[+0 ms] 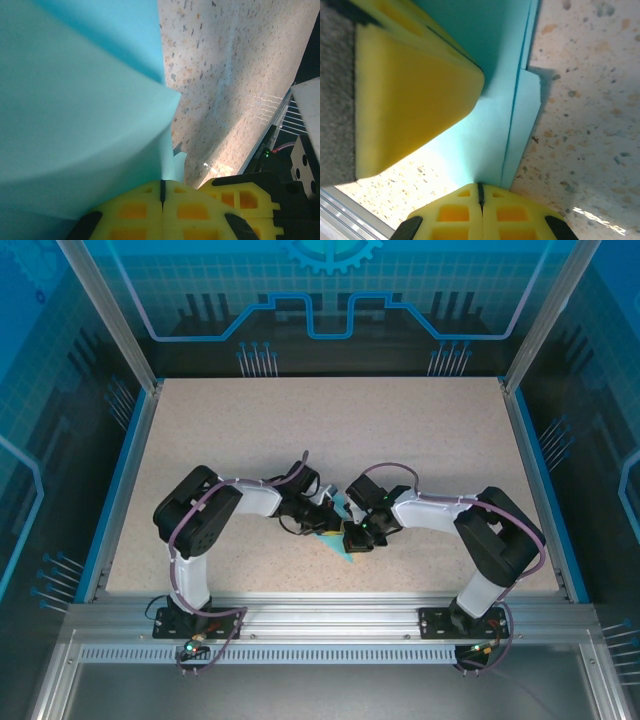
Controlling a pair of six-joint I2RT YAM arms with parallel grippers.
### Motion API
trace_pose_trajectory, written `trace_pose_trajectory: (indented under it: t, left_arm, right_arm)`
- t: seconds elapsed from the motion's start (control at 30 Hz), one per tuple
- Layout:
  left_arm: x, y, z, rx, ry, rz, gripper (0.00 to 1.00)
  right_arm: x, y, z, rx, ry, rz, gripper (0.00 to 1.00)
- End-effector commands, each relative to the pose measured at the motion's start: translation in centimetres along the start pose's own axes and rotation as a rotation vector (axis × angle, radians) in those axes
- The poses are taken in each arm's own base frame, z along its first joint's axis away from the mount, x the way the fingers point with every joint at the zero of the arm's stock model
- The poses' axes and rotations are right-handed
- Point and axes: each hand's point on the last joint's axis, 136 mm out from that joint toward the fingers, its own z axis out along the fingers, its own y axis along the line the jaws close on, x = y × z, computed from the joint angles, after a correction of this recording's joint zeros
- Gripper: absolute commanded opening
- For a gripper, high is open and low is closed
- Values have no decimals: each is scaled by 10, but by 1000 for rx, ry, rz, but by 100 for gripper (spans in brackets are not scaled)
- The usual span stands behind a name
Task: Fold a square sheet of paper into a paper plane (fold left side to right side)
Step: Fourth fold the wing at the center of the table.
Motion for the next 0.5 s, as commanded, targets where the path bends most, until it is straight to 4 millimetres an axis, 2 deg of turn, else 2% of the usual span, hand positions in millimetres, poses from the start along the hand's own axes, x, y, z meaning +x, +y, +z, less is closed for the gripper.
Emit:
trace_pose_trajectory:
  t: [0.0, 0.47]
  left_arm:
    - [-17, 43, -14, -129, -93, -60, 0]
    - [-60, 47, -39, -150, -169, -32, 0]
  right_arm:
    - [44, -59, 13, 233, 152, 69, 0]
    - [49, -60, 14, 228, 171, 68, 0]
